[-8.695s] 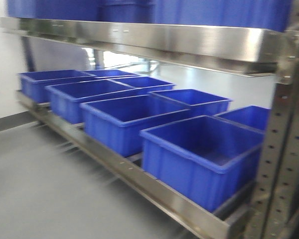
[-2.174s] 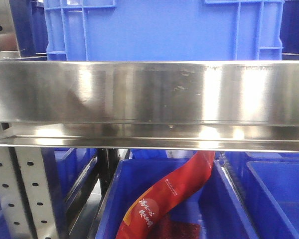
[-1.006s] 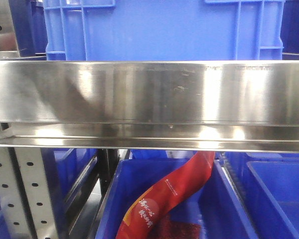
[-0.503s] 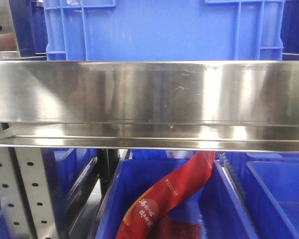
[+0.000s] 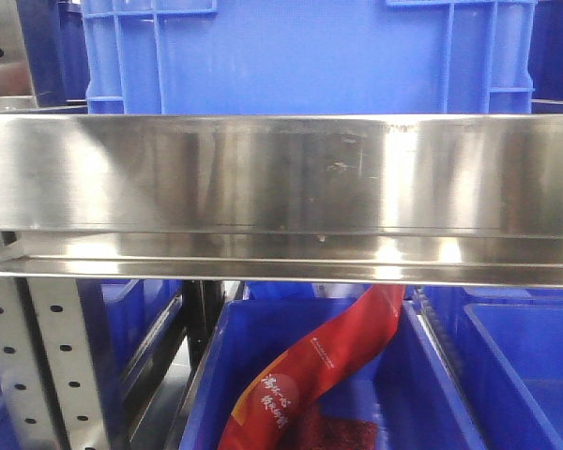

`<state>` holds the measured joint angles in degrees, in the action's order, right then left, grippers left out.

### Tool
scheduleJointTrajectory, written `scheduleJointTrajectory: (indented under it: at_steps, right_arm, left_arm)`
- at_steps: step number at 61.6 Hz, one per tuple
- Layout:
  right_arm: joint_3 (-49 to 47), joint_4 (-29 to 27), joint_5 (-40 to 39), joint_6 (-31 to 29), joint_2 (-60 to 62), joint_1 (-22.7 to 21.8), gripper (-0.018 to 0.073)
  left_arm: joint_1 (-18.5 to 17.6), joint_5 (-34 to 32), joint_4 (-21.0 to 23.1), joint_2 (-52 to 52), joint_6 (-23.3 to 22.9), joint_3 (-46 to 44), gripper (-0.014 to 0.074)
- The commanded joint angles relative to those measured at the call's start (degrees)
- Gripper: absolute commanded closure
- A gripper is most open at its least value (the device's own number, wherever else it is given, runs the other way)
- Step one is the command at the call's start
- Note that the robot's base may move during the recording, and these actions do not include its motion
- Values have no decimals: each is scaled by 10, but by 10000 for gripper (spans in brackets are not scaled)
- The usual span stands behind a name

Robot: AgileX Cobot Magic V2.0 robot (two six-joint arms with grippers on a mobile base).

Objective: Grab PVC pipe and place in blue bin
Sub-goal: 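Move both grippers with their clamps over the open blue bin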

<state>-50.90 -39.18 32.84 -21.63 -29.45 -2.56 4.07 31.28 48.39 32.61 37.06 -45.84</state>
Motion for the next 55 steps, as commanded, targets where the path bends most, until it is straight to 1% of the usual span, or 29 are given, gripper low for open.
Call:
scheduleJointTrajectory:
  at_steps: [1,4,7,10,13,16,20,29,36,40,45,49,55]
  right_arm:
    - [-5,-33,-16,-10,-17,-1,728]
    - [-5,-53,-17,-21,-26,-1,728]
    - [-5,-76,-18,-49,-37,-1,728]
    - [-5,-98,-21,-67,-47,-1,728]
    - [-6,-128,-21,-89,-54,-1,728]
    - [-11,-145,-18,-115,-57,-1,728]
    - [-21,-148,-19,-128,-59,-1,728]
    - [-42,-150,-27,-129,-82,-1,728]
    - [-57,-151,-4,-129,-119,-1,728]
    - [-66,-152,1,-129,-140,-1,728]
    - [-82,-153,1,-141,-160,-1,728]
    - [-95,-157,1,-150,-168,-1,728]
    - [-110,-168,5,-156,-180,-1,728]
  left_arm:
    - [-9,3,39,13,25,-17,707]
    - [-16,8,47,25,39,-26,707]
    - [-26,15,70,43,52,-35,707]
    - [-37,24,83,61,60,-44,707]
    - [-50,29,89,78,67,-55,707]
    - [-61,29,89,90,77,-65,707]
    - [-82,18,94,106,79,-77,707]
    - [-130,-15,94,148,79,-106,707]
    - [-173,-31,94,191,102,-130,707]
    - [-199,-54,93,213,109,-141,707]
    - [-229,-91,79,236,109,-154,707]
    - [-244,-105,72,248,109,-163,707]
    - [-255,-113,63,266,109,-174,707]
